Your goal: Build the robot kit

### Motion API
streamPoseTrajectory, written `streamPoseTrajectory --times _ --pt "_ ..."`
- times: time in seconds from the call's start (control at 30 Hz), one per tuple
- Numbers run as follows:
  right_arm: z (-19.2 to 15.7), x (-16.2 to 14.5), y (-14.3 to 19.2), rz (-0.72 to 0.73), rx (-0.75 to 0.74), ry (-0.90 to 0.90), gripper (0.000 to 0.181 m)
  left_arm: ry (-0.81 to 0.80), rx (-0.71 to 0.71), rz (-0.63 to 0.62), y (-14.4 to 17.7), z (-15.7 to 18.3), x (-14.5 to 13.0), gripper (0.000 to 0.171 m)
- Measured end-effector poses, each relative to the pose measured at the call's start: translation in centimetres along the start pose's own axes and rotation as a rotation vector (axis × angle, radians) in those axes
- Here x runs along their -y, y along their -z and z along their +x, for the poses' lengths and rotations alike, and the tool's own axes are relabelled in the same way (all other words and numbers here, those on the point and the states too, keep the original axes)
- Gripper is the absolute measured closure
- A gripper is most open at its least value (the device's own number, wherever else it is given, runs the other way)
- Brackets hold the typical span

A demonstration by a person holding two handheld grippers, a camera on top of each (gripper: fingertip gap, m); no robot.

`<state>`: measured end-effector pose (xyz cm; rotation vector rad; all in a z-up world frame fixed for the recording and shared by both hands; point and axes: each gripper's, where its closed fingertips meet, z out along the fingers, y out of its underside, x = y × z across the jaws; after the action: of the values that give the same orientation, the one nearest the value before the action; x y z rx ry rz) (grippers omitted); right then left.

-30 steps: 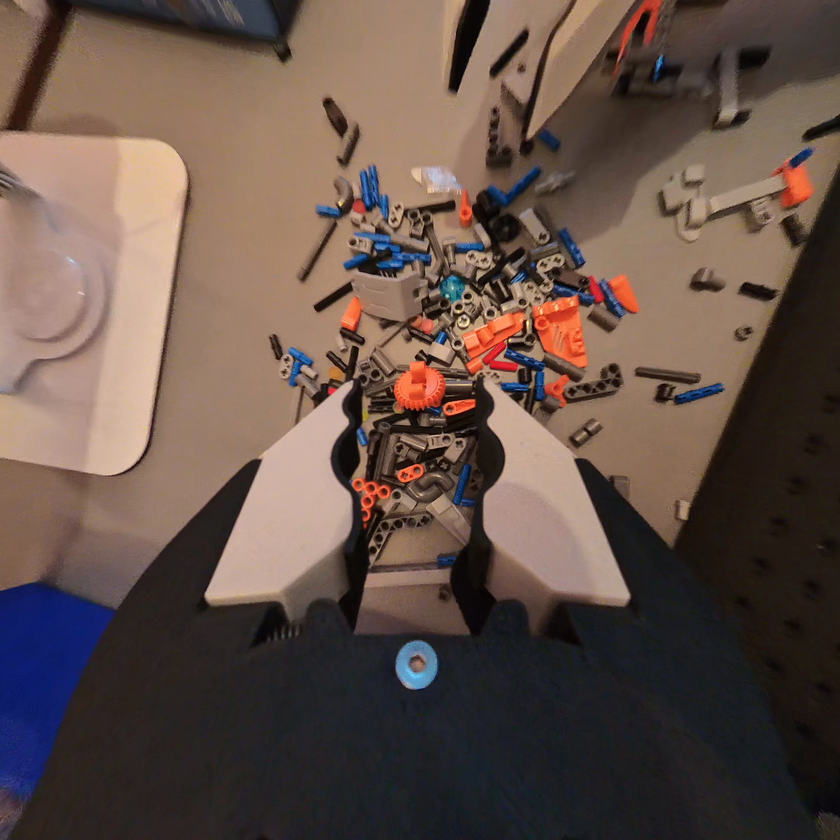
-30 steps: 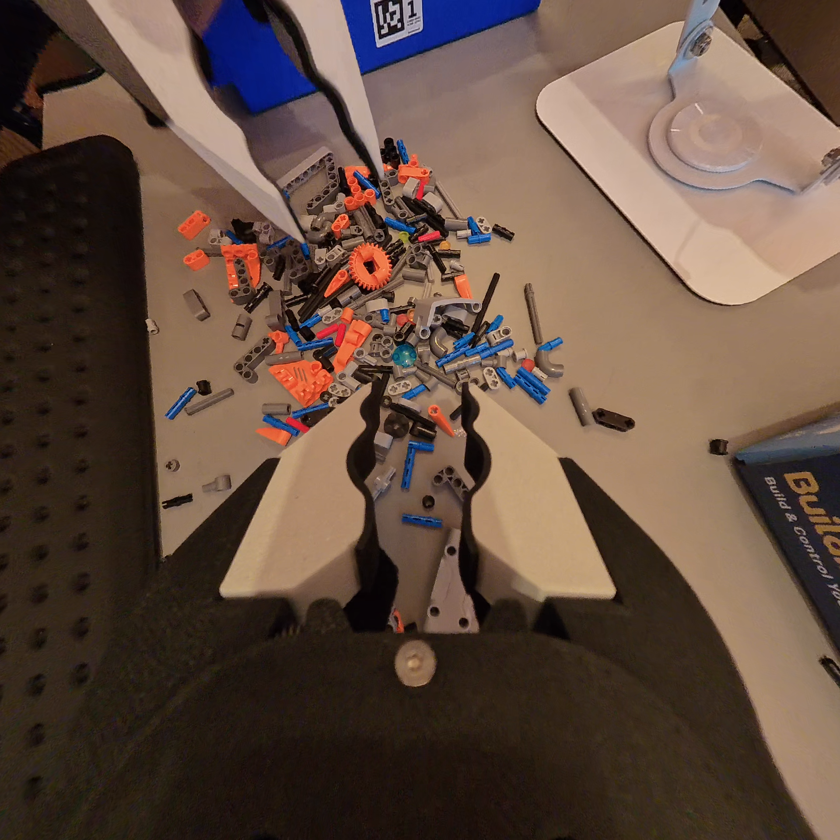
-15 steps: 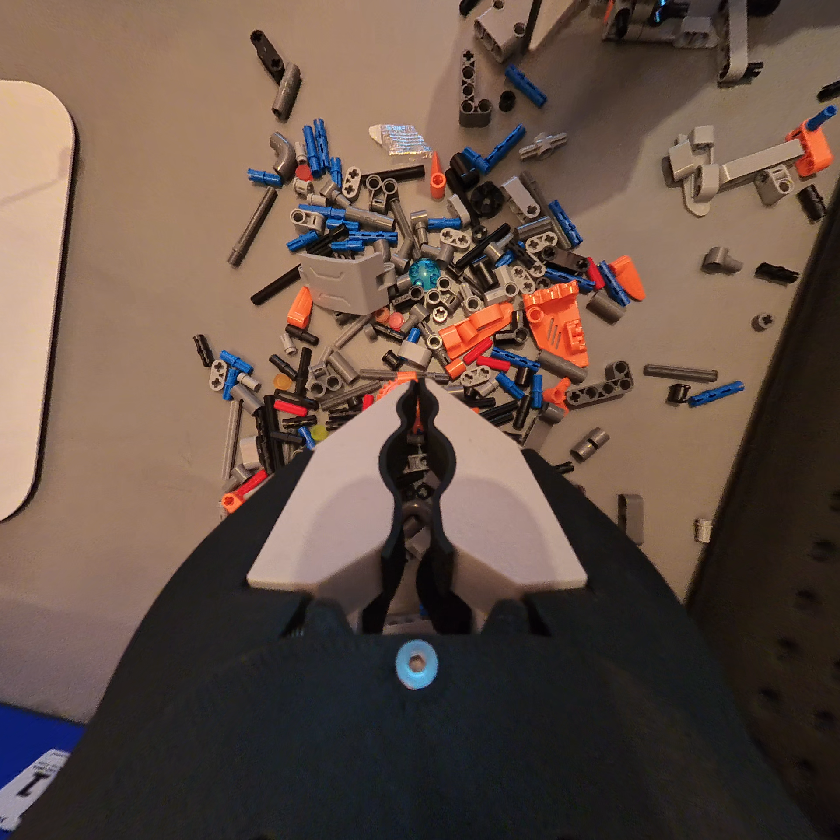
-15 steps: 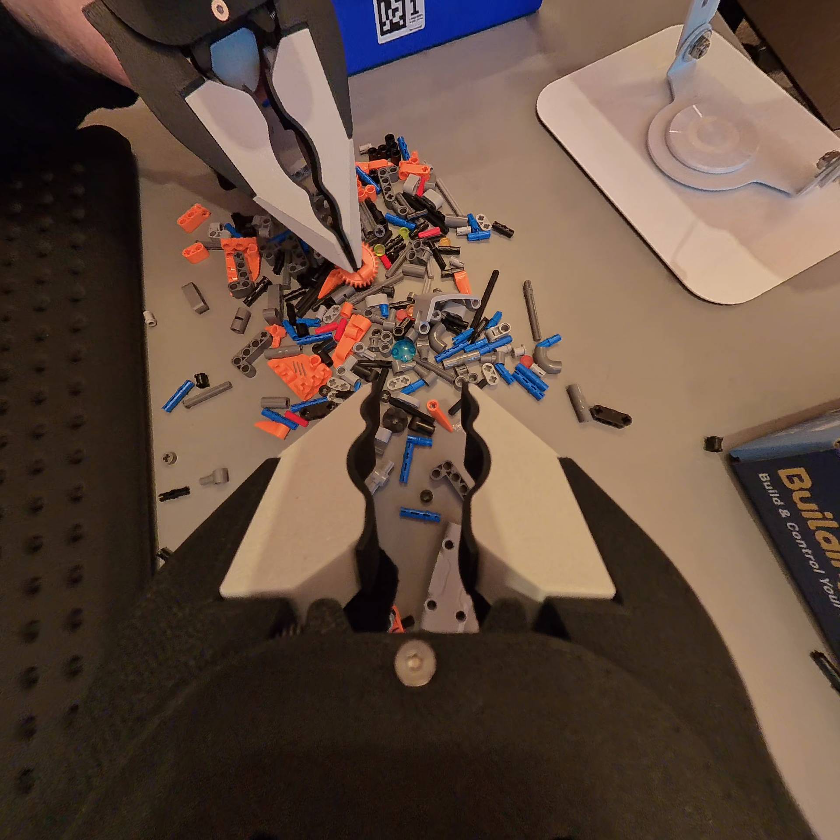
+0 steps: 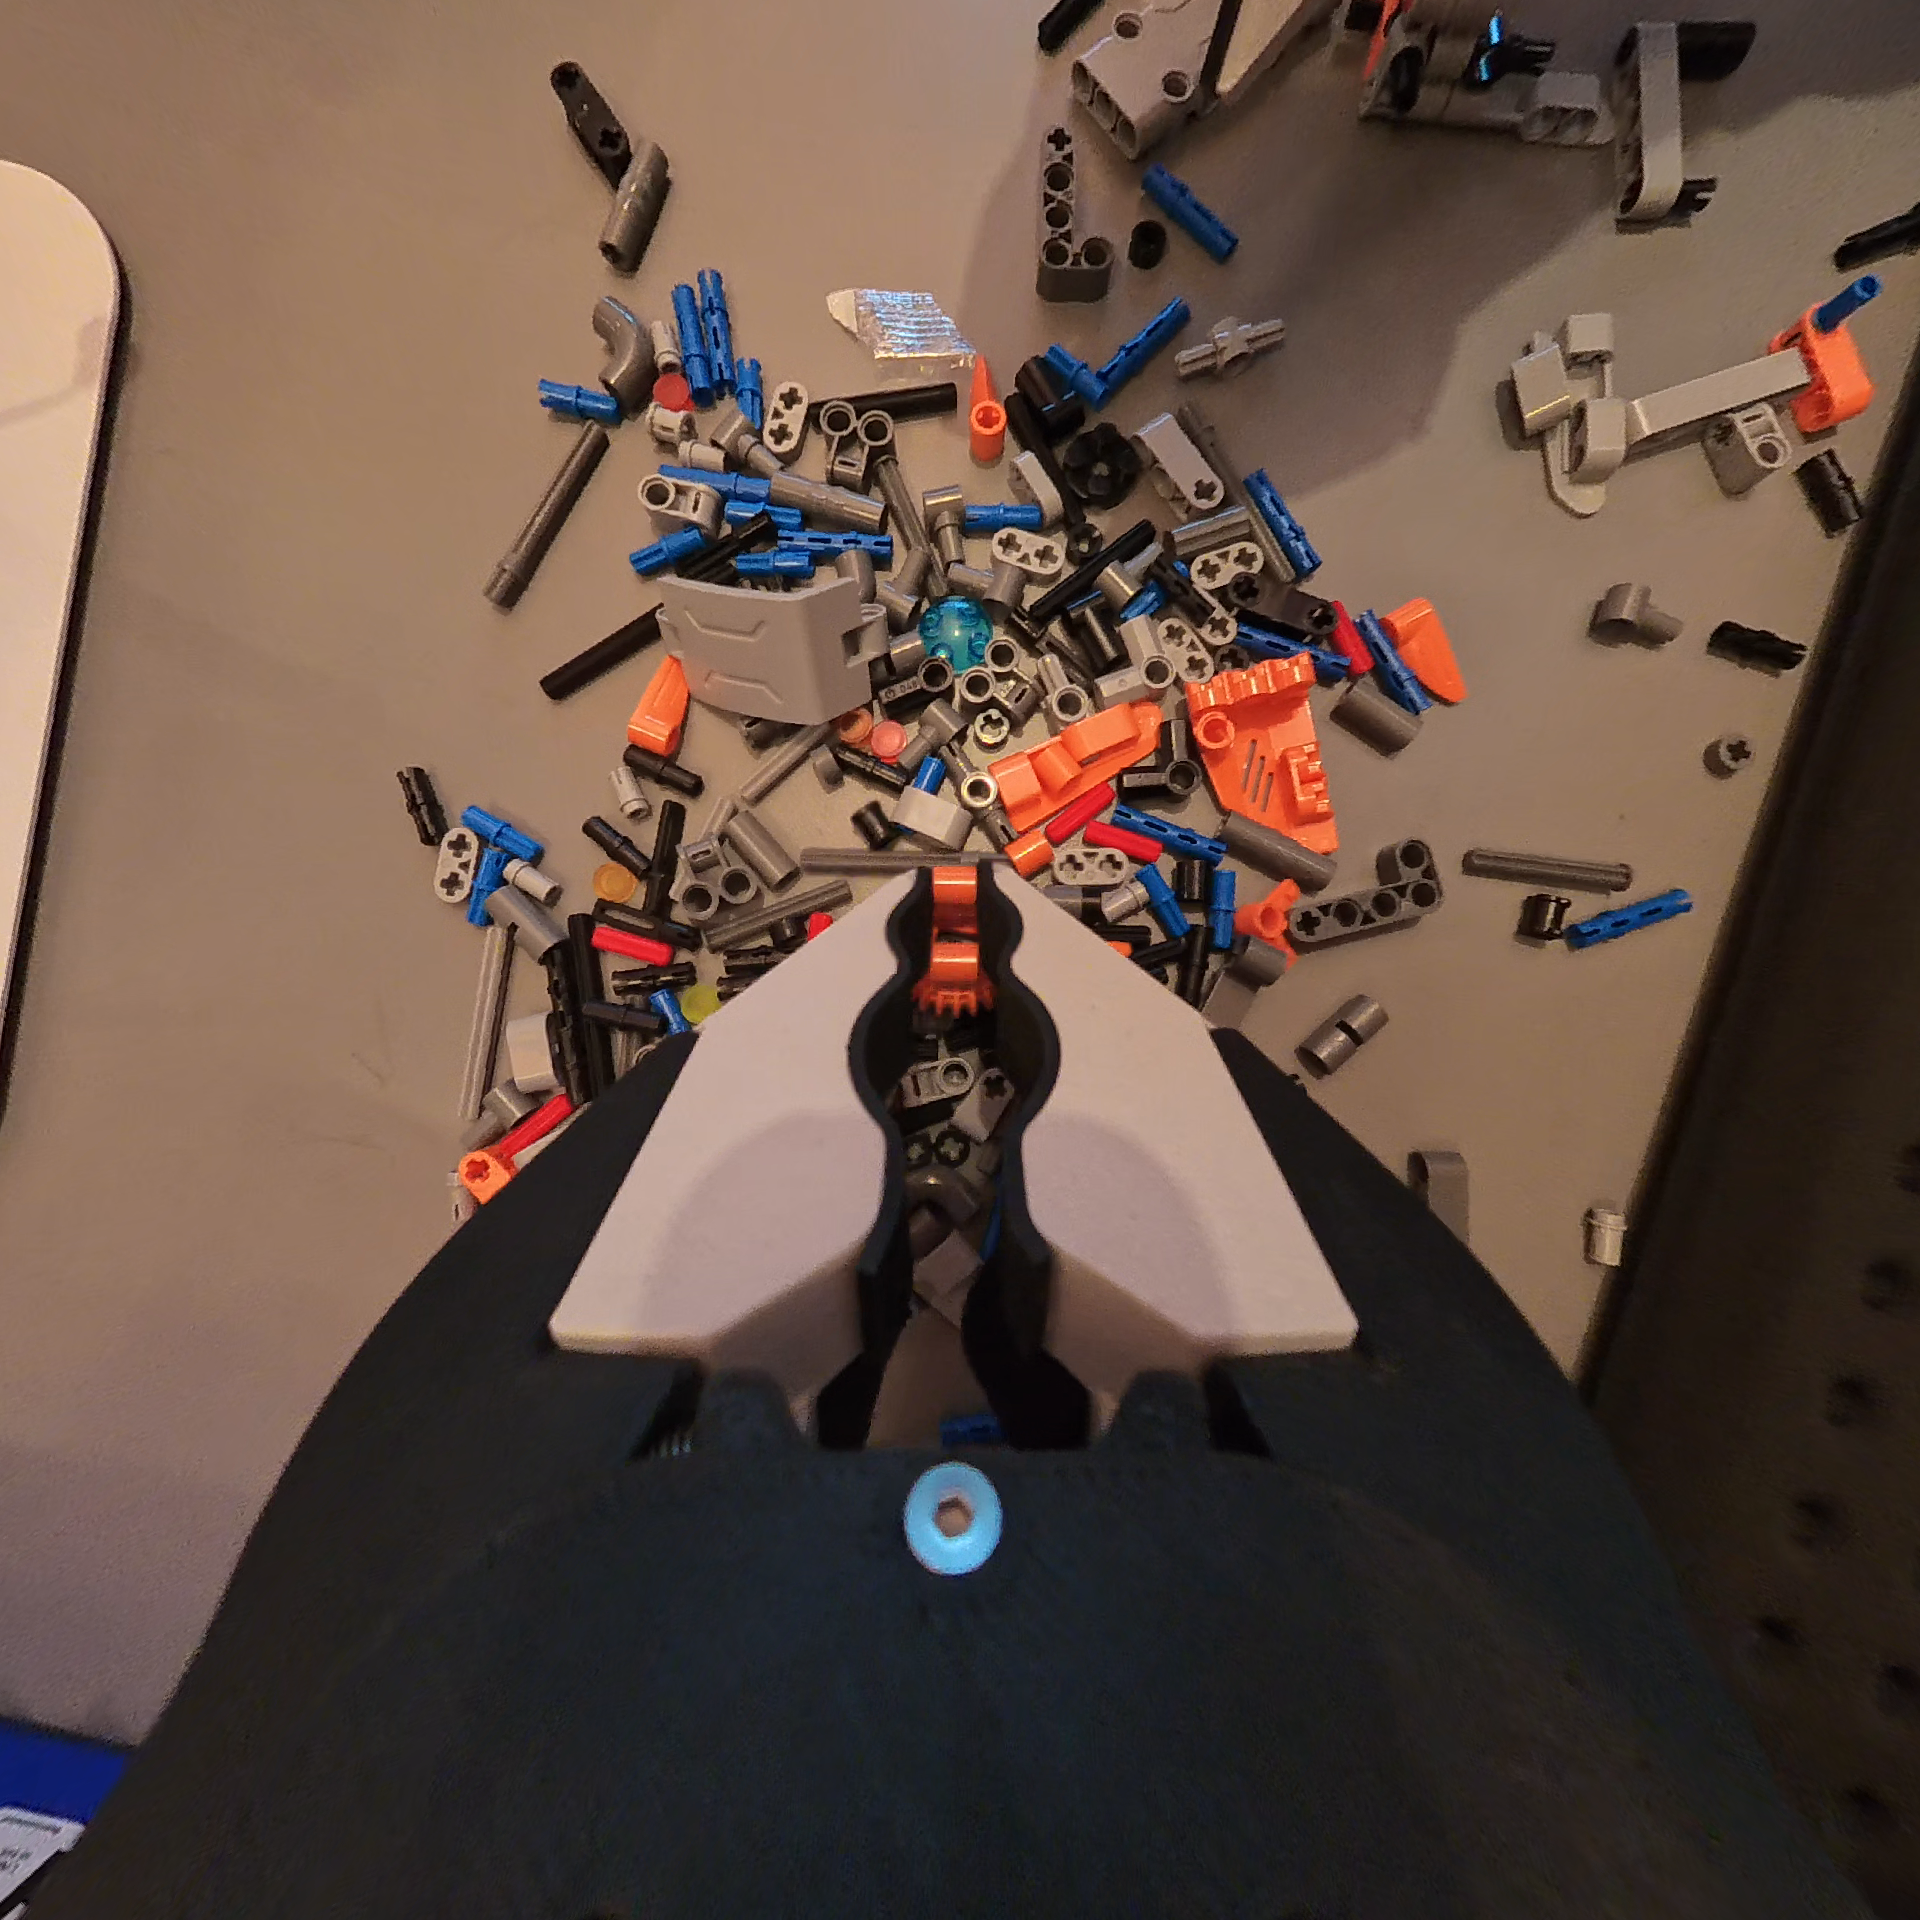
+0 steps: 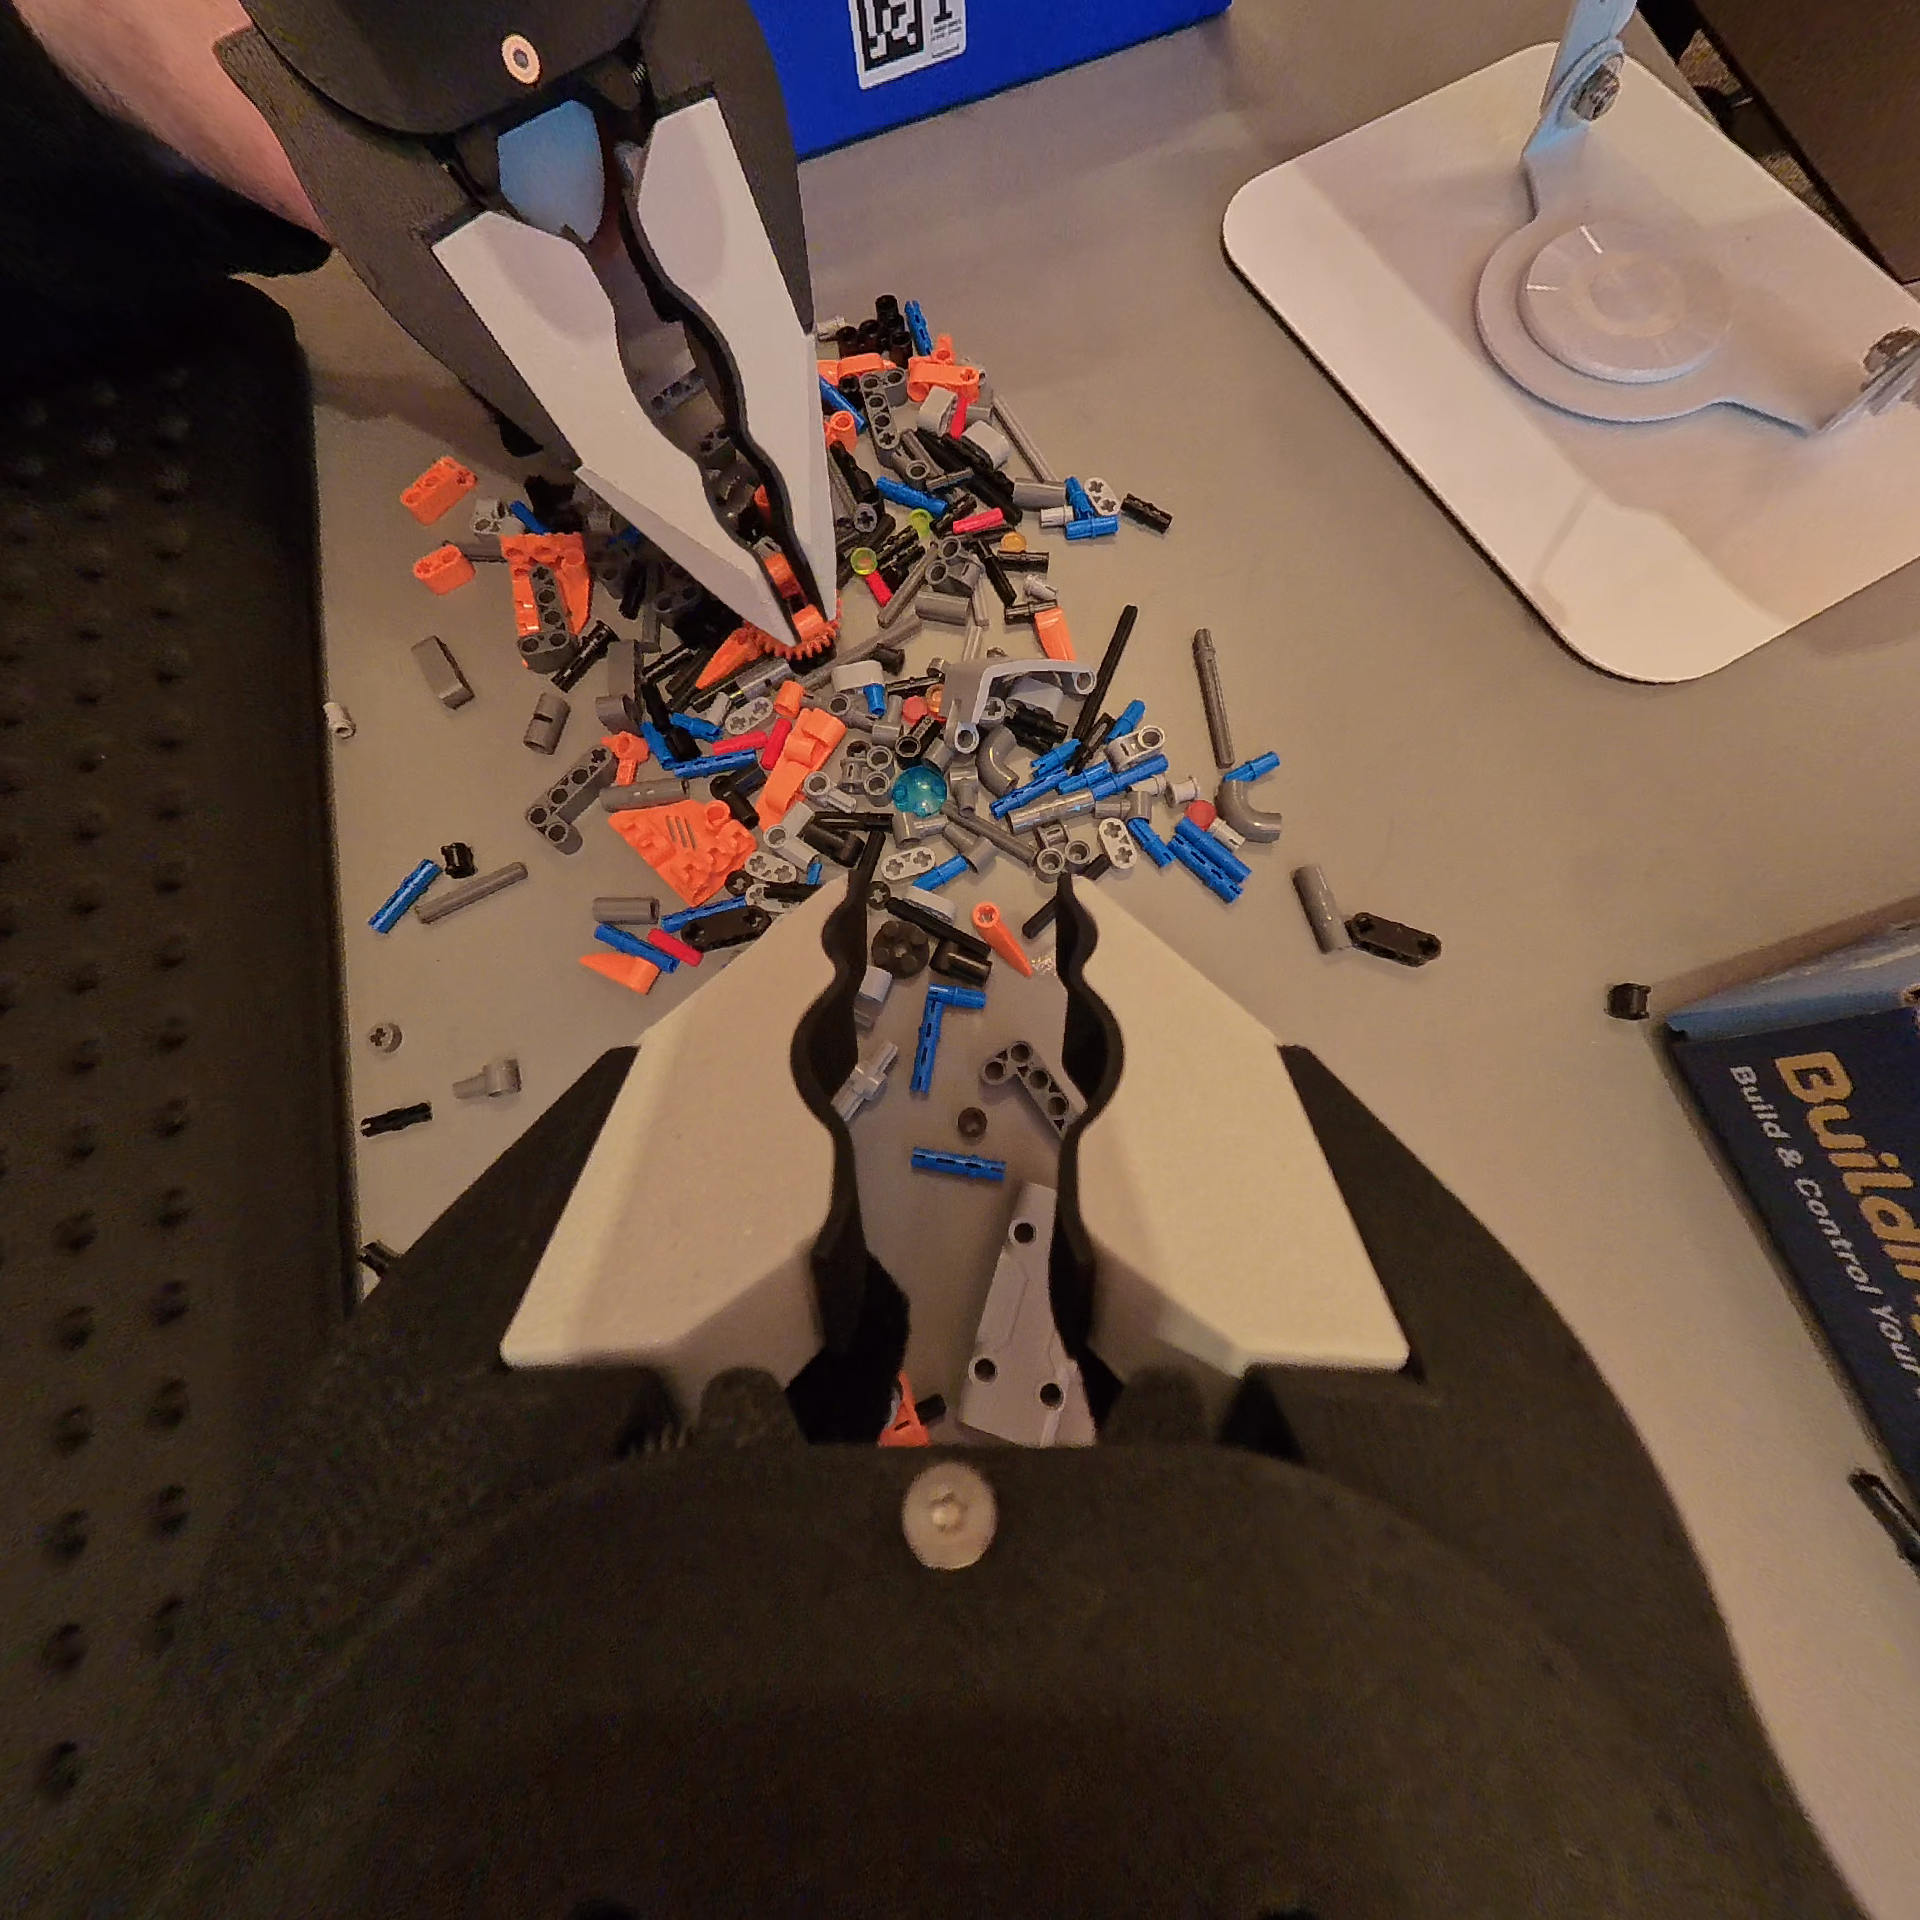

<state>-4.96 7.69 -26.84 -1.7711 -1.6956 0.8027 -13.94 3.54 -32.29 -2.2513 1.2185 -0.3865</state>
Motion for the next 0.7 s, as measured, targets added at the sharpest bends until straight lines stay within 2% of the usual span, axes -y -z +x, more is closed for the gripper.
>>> streamPoseTrajectory --times 0.37,0.6,0.7 --pt "0.0 0.3 0.2 0.016 -0.002 0.003 0.146 -0.011 0.032 0.085 1.0 -0.2 0.9 0.166" --pt "-1.6 2.5 0.6 0.126 0.063 -0.016 0.146 -0.104 0.102 0.205 2.6 0.3 3.1 0.166" --pt "-2.4 2.8 0.0 0.129 0.086 -0.01 0.144 -0.143 0.121 0.237 3.2 0.8 3.9 0.166"
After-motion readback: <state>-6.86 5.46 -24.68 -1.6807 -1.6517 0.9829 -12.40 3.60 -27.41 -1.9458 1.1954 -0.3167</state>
